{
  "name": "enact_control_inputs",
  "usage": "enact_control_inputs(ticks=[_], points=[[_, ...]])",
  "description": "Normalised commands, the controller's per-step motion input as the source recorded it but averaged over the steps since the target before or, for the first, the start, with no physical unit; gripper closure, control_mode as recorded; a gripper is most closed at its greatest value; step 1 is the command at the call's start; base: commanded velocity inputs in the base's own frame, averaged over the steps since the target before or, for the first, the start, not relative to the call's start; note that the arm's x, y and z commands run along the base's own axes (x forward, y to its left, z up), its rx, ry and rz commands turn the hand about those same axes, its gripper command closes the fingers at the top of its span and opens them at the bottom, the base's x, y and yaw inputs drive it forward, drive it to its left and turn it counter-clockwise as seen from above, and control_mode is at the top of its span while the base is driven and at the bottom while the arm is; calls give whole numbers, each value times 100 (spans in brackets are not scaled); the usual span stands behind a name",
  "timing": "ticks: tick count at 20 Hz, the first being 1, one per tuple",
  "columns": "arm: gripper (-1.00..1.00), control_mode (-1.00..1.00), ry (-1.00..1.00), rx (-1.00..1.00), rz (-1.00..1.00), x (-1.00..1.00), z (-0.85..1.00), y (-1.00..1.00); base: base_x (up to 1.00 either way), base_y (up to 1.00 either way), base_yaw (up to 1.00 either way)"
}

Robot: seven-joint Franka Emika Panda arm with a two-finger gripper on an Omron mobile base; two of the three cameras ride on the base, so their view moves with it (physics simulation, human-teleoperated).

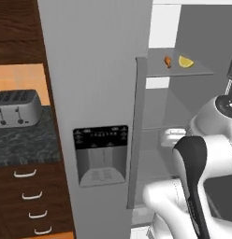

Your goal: Place one lemon wedge and one chicken drumstick in each tupperware on the nearby counter, to pack two identical lunches.

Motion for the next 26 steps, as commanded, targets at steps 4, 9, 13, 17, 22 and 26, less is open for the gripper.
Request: enact_control_inputs(ticks=[4, 9, 13, 17, 22, 26], points=[[100, 100, 0, 0, 0, 0, 0, 0, -22, 100, 2], [100, 100, 0, 0, 0, 0, 0, 0, -2, 100, 0], [100, 100, 0, 0, 0, 0, 0, 0, 0, 100, 0], [100, 100, 0, 0, 0, 0, 0, 0, 5, 100, 0], [100, 100, 0, 0, 0, 0, 0, 0, 32, 100, -5], [100, 100, 0, 0, 0, 0, 0, 0, 76, 100, -3]])
